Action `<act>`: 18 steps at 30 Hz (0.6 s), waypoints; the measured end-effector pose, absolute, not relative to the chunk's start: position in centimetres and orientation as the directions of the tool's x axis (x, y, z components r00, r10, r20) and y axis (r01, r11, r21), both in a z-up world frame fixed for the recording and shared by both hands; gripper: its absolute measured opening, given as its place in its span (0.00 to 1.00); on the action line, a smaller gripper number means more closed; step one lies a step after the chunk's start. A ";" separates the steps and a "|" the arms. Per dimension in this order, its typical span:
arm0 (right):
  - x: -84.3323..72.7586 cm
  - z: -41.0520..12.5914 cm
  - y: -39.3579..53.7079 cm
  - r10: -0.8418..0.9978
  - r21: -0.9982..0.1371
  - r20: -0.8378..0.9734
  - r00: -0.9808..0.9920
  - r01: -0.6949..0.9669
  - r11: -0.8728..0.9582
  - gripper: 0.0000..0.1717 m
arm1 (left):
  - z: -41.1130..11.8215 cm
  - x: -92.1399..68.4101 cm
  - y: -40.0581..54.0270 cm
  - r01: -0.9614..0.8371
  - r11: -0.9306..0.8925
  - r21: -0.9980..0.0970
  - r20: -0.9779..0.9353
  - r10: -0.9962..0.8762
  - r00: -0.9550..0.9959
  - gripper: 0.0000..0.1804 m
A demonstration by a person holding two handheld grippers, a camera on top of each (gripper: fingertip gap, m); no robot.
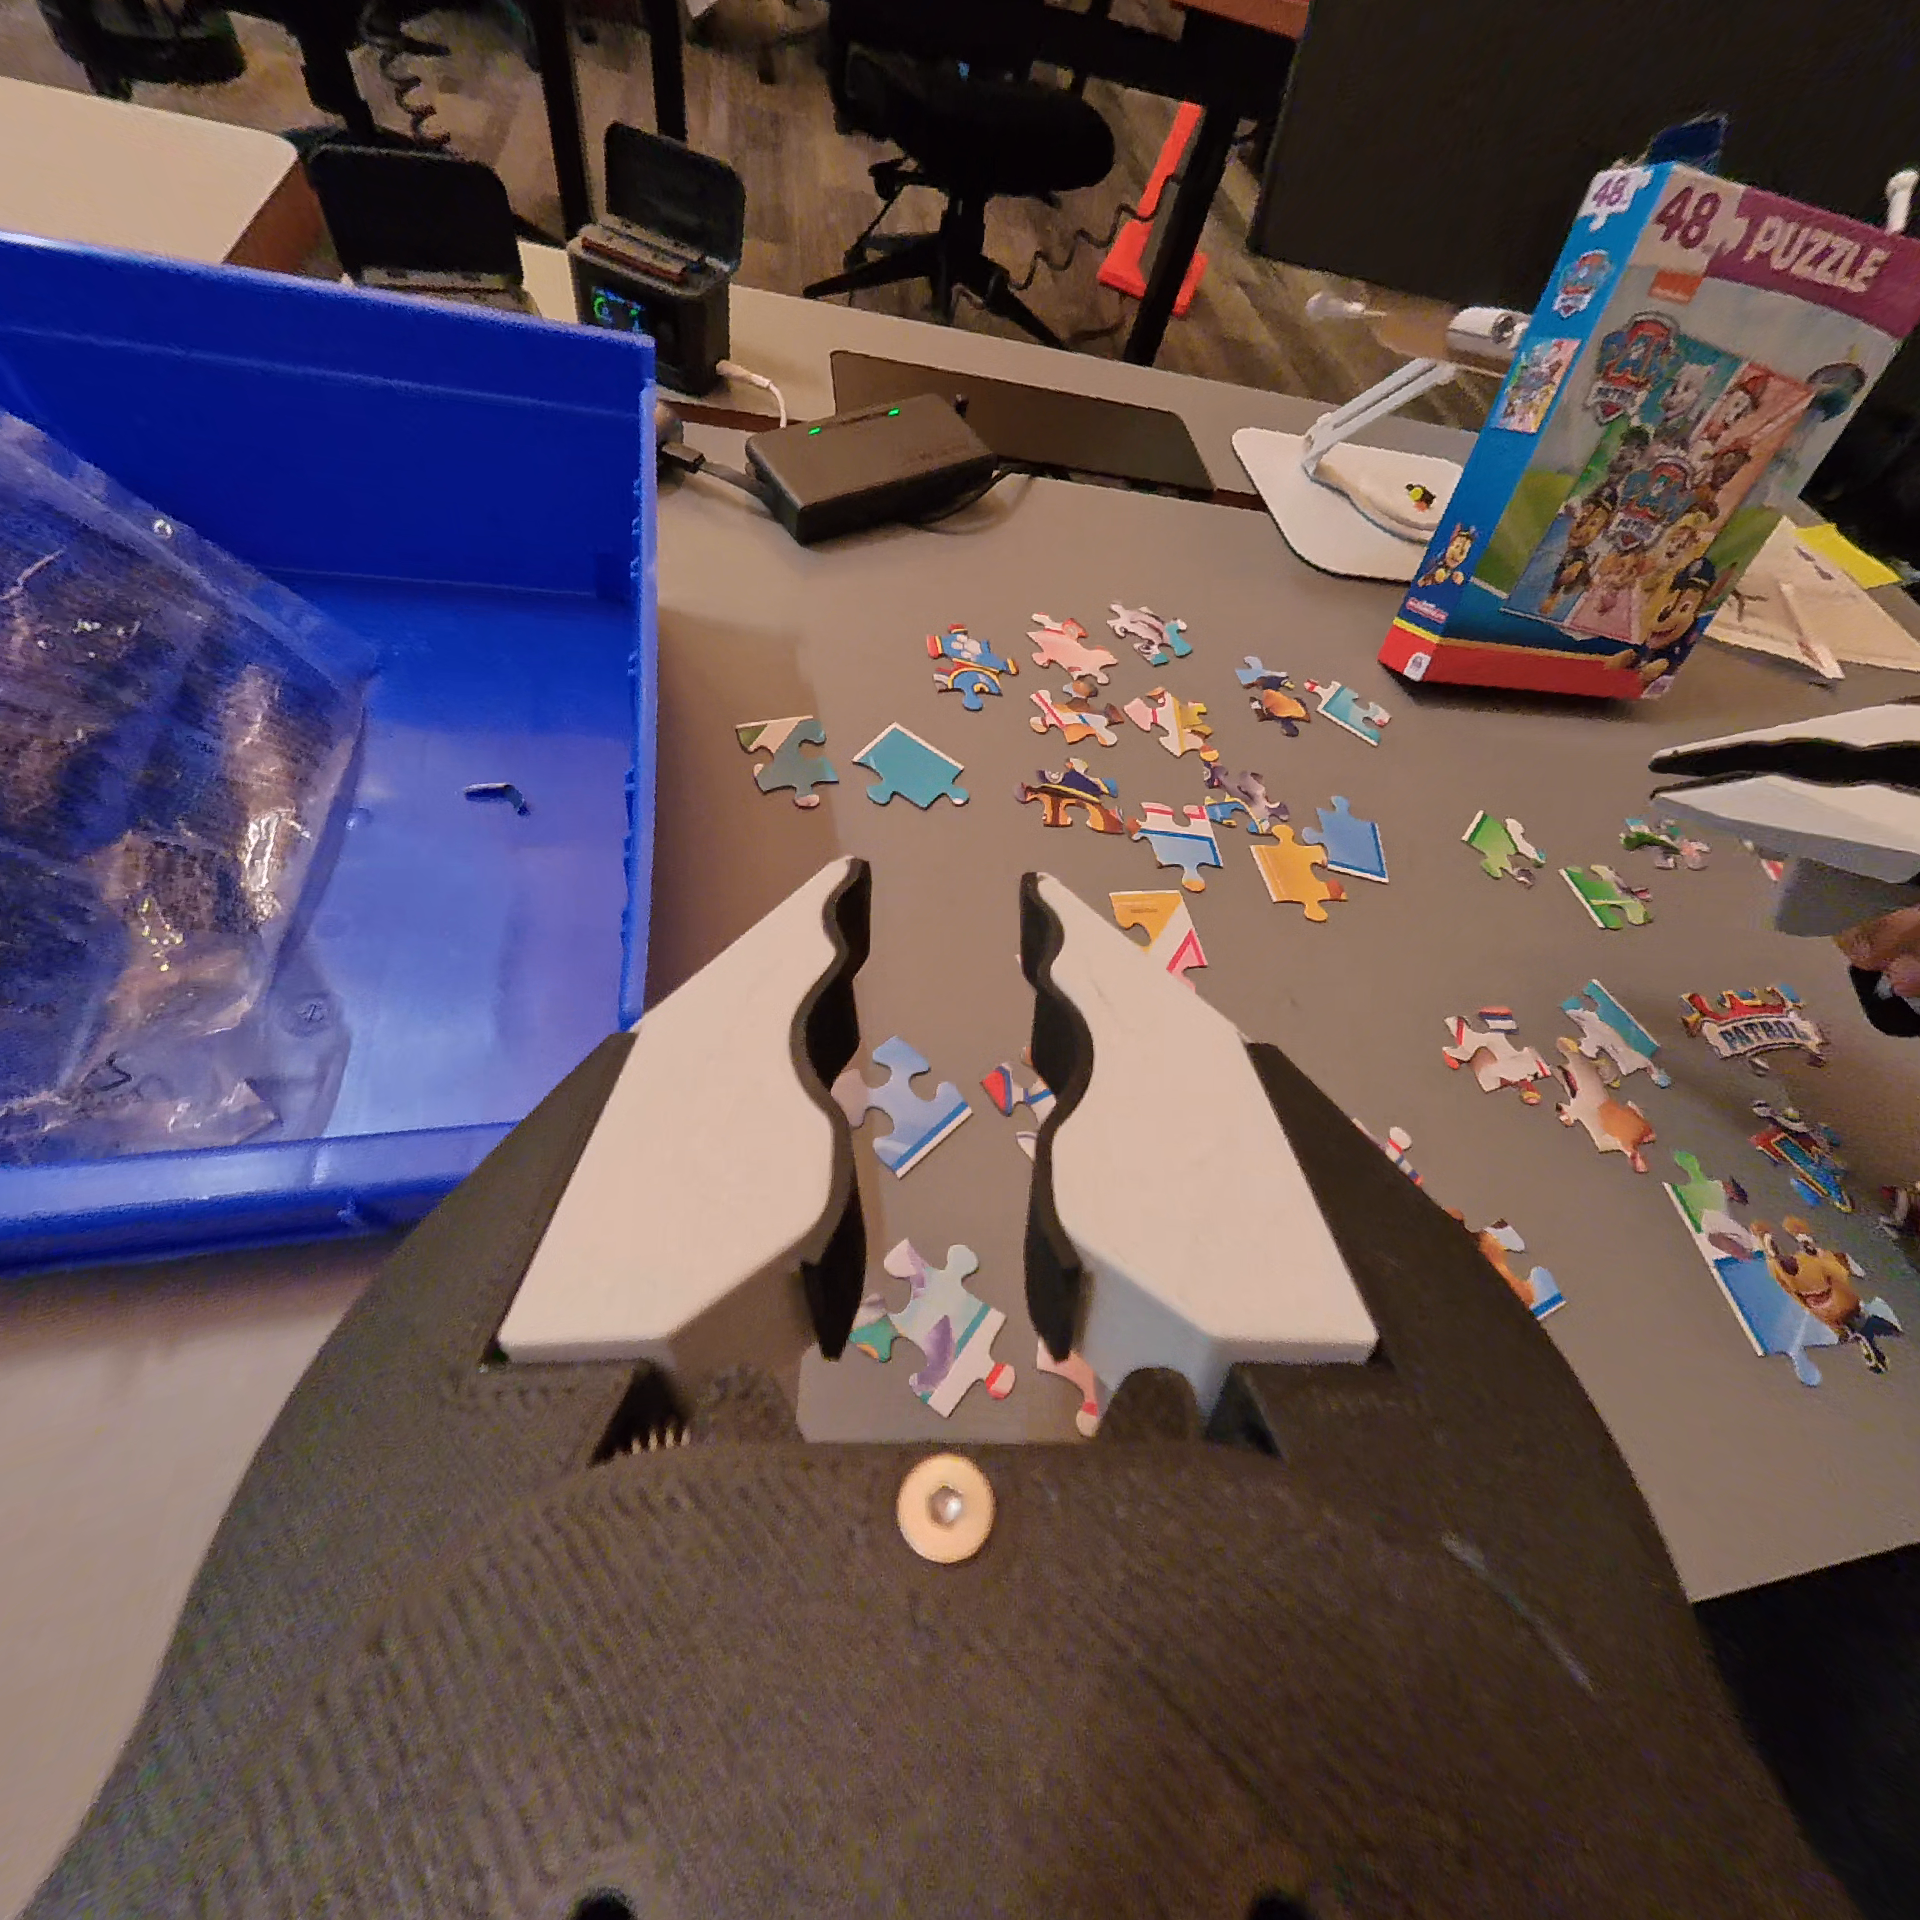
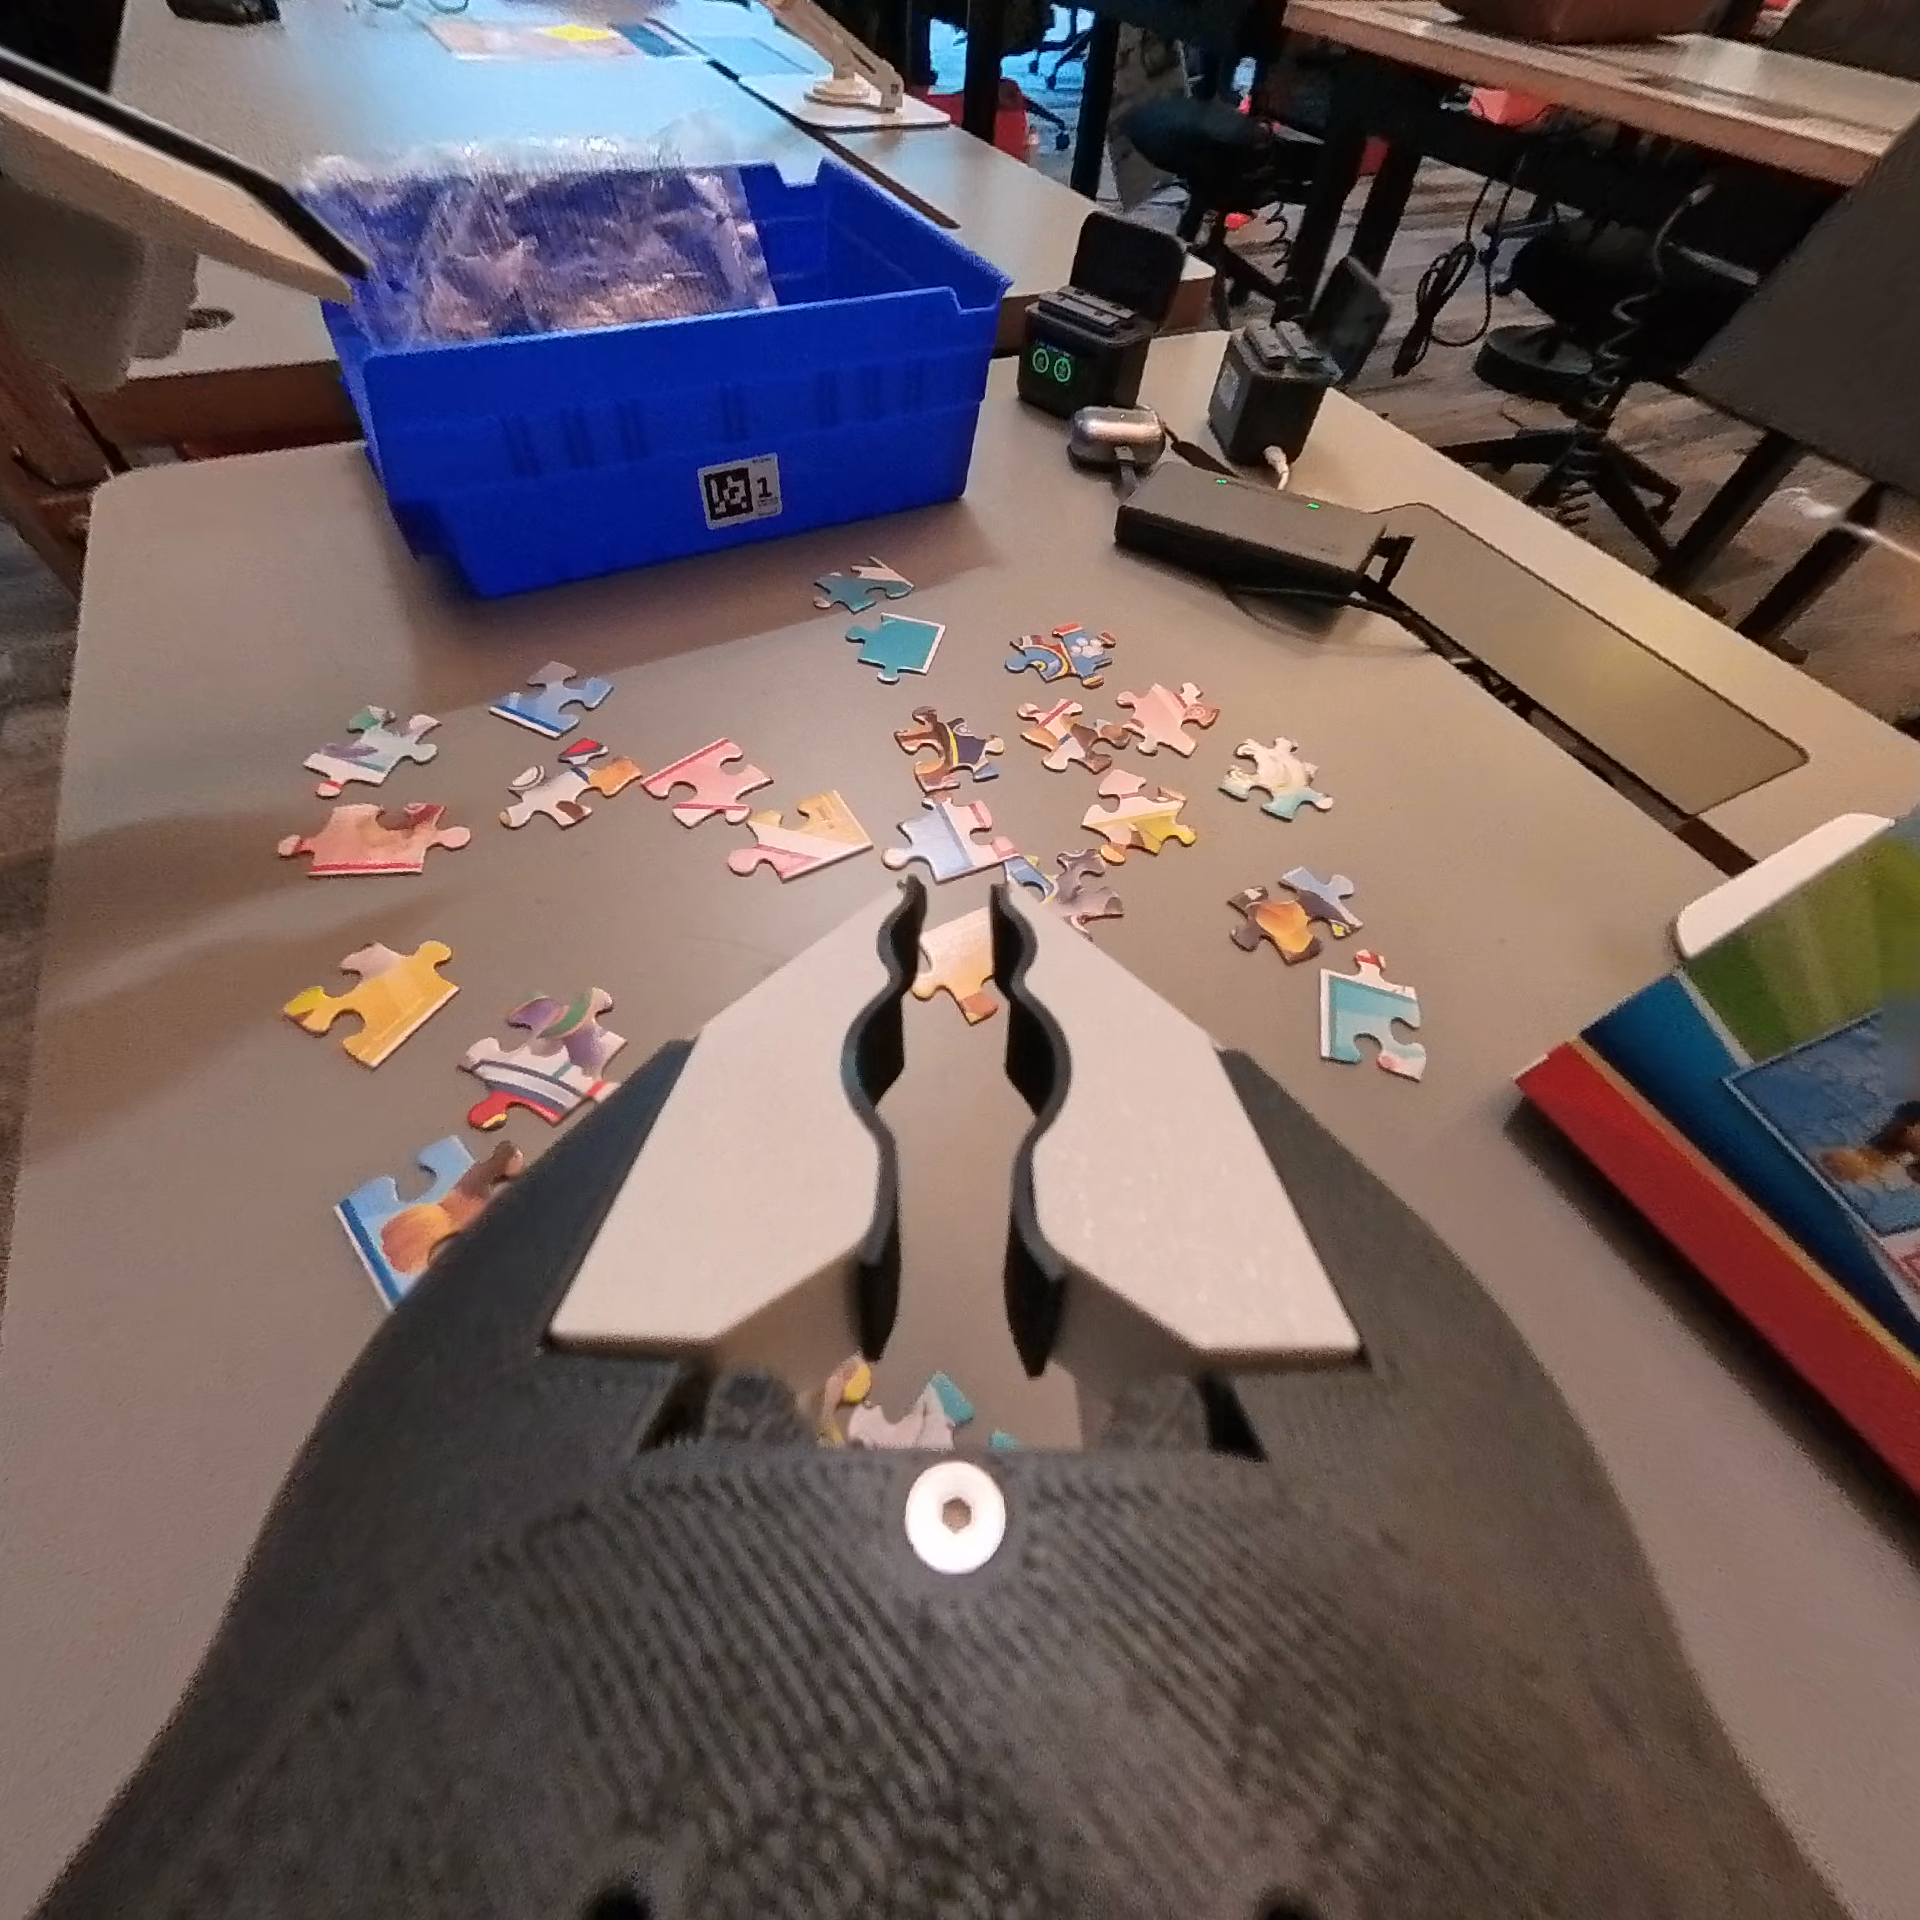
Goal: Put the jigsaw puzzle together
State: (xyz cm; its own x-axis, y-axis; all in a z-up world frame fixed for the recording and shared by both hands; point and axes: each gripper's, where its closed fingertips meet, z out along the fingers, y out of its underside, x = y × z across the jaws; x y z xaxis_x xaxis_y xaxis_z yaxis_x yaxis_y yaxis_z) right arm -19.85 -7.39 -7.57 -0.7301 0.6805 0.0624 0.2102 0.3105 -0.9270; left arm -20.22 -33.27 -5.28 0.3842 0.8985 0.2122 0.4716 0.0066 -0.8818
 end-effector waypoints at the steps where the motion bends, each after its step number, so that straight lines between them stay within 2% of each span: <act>1: -19.7 -7.4 -7.0 0.690 -0.928 0.060 -0.721 0.214 0.304 0.07 | -5.0 -20.2 -33.1 0.462 0.008 -0.887 0.212 0.895 0.392 0.14; 10: -17.5 -6.3 0.4 0.810 -0.915 0.105 -0.577 0.263 0.305 0.07 | -4.8 -21.5 -26.9 0.458 0.009 -0.889 0.286 0.792 0.539 0.16; 18: -14.7 -7.3 6.3 0.893 -0.917 0.042 -0.448 0.336 0.212 0.08 | -4.6 -23.3 -19.8 0.443 -0.068 -0.894 0.277 0.694 0.665 0.16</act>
State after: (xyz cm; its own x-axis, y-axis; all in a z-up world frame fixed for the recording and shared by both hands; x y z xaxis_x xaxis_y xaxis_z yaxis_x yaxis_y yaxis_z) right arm -14.74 6.28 -7.27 -0.4479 0.8931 0.0425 0.3365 0.2123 -0.9174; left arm -23.29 -19.79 -4.55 0.6646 0.6939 0.2771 0.4434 -0.0677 -0.8938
